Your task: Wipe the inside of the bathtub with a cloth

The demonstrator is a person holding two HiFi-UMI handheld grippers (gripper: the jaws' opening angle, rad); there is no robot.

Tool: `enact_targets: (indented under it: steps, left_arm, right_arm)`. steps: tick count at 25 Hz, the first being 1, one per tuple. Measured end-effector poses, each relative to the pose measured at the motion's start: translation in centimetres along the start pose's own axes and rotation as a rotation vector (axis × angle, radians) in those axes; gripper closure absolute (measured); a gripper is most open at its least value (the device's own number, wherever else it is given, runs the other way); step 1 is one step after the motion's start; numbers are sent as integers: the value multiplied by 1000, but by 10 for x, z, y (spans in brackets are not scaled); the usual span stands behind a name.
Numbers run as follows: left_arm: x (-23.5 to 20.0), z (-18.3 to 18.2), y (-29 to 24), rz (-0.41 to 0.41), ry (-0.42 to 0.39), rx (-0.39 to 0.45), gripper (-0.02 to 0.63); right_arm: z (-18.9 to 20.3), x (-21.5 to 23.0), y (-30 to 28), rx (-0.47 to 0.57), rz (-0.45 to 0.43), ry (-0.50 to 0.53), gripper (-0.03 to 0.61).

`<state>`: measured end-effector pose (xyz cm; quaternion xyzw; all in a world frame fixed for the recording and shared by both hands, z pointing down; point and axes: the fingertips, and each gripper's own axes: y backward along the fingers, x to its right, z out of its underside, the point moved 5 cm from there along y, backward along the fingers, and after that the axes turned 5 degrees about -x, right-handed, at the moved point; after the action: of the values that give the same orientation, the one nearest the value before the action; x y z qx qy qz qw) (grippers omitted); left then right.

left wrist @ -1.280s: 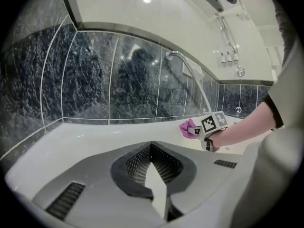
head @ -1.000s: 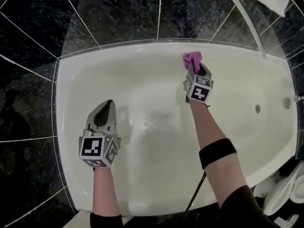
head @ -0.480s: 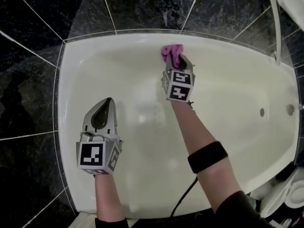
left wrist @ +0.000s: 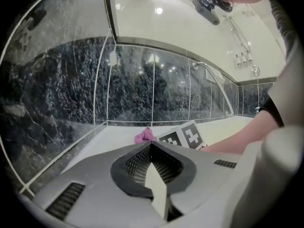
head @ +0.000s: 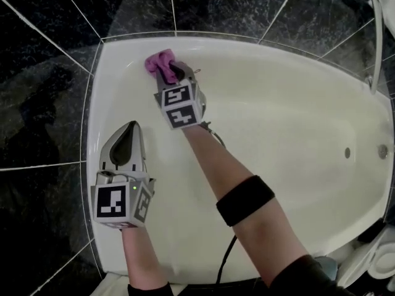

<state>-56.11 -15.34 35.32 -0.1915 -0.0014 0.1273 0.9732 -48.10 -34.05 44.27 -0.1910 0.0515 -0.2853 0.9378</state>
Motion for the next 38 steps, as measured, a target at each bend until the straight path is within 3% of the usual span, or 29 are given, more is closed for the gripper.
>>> enact_targets:
  steps: [3,6,9,12,17,19,21,25,31,38]
  left_arm:
    - [-21,-6,7,-39,28,14,616]
    - [-30,-5,12,-62,38,-1,617]
    - [-15,-6,7,-33,-2,-17,616]
    - [3,-7,-2,0,-24,-20,616]
    - [41,3,-22,71,-15,-36,616]
    - [54,7,-27,89,-25,-47,616]
    - [63,10,-29,101,-43,-56,617]
    - [68,11,-30,107,-71,-63,617]
    - [57,13,-26,90,-86,-60,616]
    - [41,22,-18,55,-83,-68,617]
  right_arm:
    - [-19,-39,-23,3,-50,-10,474]
    - [-33,-50,-20,37,-96,-19,472]
    - [-26,-3,19,101,-37,-42,472]
    - [26,100,87,88,181,-117,471]
    - [123,320,239,0,722,-251,469]
    - [146,378,280,-25,857,-308,469]
    - [166,409,297,-59,920,-350,468]
    - [183,418,272,-108,882,-351,468]
    - [159,364,232,-72,830,-268,483]
    - [112,245,153,1,577,-170,480]
